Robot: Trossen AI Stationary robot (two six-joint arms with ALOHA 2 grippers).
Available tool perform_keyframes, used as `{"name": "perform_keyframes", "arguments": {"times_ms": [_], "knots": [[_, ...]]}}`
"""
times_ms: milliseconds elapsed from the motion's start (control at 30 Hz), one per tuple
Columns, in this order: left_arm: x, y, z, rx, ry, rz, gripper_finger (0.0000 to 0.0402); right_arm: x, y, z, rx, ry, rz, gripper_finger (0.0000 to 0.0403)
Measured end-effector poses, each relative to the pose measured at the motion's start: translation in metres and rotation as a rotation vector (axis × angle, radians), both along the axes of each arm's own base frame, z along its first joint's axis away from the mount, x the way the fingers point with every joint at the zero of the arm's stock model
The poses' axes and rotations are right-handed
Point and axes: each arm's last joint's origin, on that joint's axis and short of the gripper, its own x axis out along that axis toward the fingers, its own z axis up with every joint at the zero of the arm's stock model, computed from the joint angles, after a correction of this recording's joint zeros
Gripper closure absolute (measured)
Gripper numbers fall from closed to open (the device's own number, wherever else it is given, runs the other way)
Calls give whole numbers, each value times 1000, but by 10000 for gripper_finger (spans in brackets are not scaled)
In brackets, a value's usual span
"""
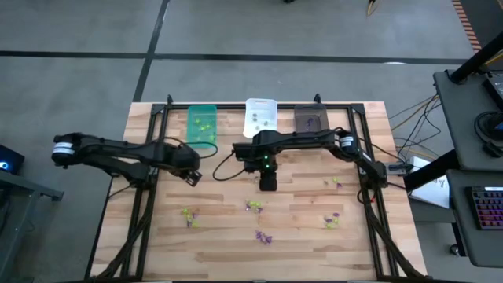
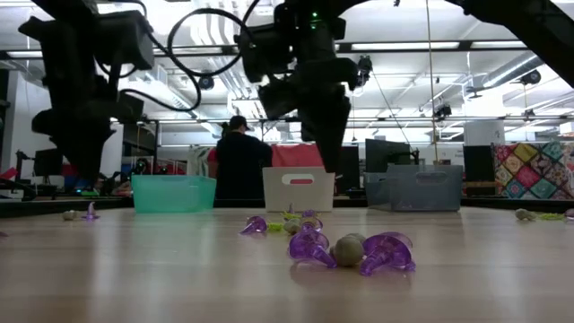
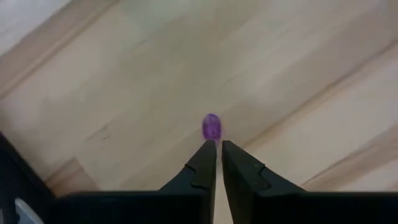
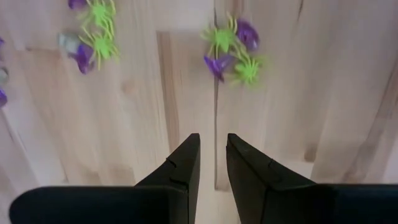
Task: Sort Halloween decoration
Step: Put the purple witch hat toy into the gray bin
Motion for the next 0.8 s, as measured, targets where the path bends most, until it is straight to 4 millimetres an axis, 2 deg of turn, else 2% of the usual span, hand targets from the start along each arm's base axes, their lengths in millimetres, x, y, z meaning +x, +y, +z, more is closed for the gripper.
{"name": "perform_keyframes", "arguments": {"times_ms": [200, 500, 800], "knots": [[5, 0, -9, -9, 53, -1, 349, -18, 1, 6, -2, -1, -25, 330], [13, 0, -18, -9, 82, -4, 294, -49, 4, 25, -14, -184, -103, 337], [20, 1, -29, -3, 124, -11, 289, -67, 7, 36, -12, -290, -167, 339]]}}
